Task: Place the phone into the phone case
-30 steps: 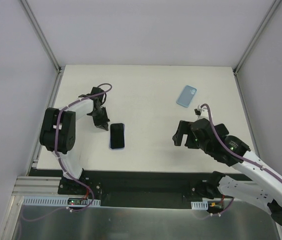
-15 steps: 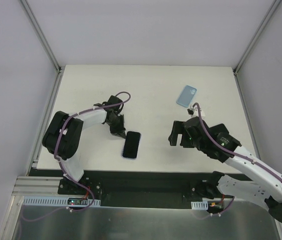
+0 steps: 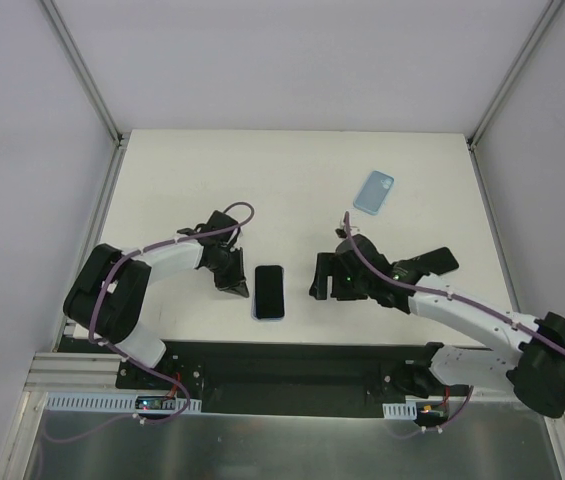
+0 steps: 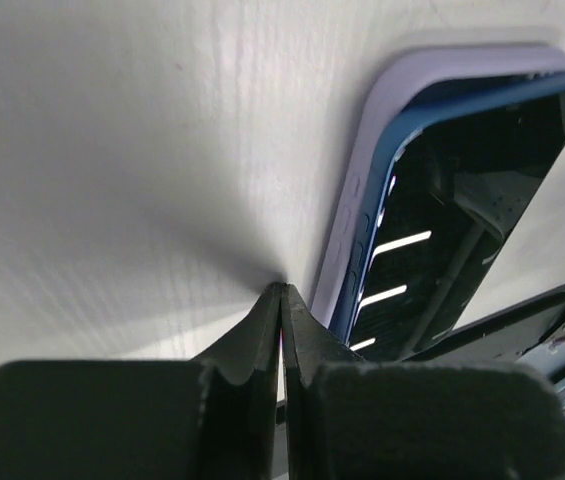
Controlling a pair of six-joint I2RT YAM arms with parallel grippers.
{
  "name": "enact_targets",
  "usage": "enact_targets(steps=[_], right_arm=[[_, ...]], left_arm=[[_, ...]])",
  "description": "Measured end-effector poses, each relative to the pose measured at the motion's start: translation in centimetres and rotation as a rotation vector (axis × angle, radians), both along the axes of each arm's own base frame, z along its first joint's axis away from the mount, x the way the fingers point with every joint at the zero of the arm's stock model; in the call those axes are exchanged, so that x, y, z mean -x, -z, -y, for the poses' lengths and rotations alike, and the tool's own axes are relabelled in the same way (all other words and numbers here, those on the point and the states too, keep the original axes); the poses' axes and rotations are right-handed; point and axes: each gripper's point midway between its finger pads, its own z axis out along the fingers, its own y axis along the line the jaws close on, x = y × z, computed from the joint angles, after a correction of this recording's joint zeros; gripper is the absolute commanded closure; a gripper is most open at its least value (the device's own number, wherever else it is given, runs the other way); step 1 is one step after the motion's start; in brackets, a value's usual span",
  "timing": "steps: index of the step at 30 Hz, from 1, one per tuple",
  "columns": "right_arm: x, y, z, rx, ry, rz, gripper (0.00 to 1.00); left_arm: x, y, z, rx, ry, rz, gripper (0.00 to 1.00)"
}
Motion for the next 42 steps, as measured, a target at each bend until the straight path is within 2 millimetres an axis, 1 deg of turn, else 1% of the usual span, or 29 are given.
enact_targets(steps=[2,5,11,12,14,17,21,24,26,29,33,38,40,42], right_arm=[[0.2,1.1,-1.3,-0.018,-0.041,-0.039,0.35],[0.1,2.4,-2.8,-0.031,-0.072,-0.073,0.34],[0.2,4.4,-3.9,-0.020,-0.101,-0.123,0.33],[0.3,4.6,-4.0,-0.015,-0.106,-0.129,0.32],[0.2,4.8,-4.4,-0.006,-0.121,-0.135,0.32],[-0.1,4.9,-5.0,-0.001,-0.141,-0.136,0.35],[-0.7,4.9,-5.9,0.006,-0.157,-0.134,0.43],[-1.1,5.0,-6.4,0.012,-0.156,-0.138,0.47],[-1.2,5.3,-6.4,0.019,-0.154,-0.143,0.50],[-1.1,5.8,-6.2,0.035,-0.146,-0.156,0.53],[-0.9,6.4,-6.2,0.052,-0.145,-0.162,0.55],[0.4,7.7,-6.5,0.091,-0.173,-0.189,0.60],[0.8,8.4,-6.3,0.122,-0.175,-0.198,0.60],[0.9,8.6,-6.3,0.135,-0.171,-0.197,0.61]], left_arm=[[0.8,0.0,0.3,0.014,0.014,-0.005,1.00],[1.7,0.0,1.2,0.032,0.038,-0.008,1.00],[3.3,-0.2,2.4,0.075,0.069,-0.008,1.00],[3.3,-0.3,2.4,0.080,0.069,-0.003,0.98],[3.2,-0.7,2.4,0.087,0.063,0.011,0.96],[2.6,-1.3,2.3,0.085,0.039,0.047,0.96],[1.4,-1.5,1.8,0.068,0.002,0.071,1.00],[0.3,-1.8,1.8,0.063,-0.014,0.090,1.00],[0.0,-1.9,2.0,0.066,-0.014,0.093,1.00],[0.0,-1.9,2.0,0.066,-0.011,0.090,1.00],[0.1,-1.9,2.0,0.067,-0.001,0.093,1.00],[0.5,-1.8,2.4,0.089,0.012,0.087,1.00],[0.7,-1.7,2.4,0.091,0.017,0.083,1.00],[1.1,-1.3,2.4,0.089,0.019,0.074,1.00]])
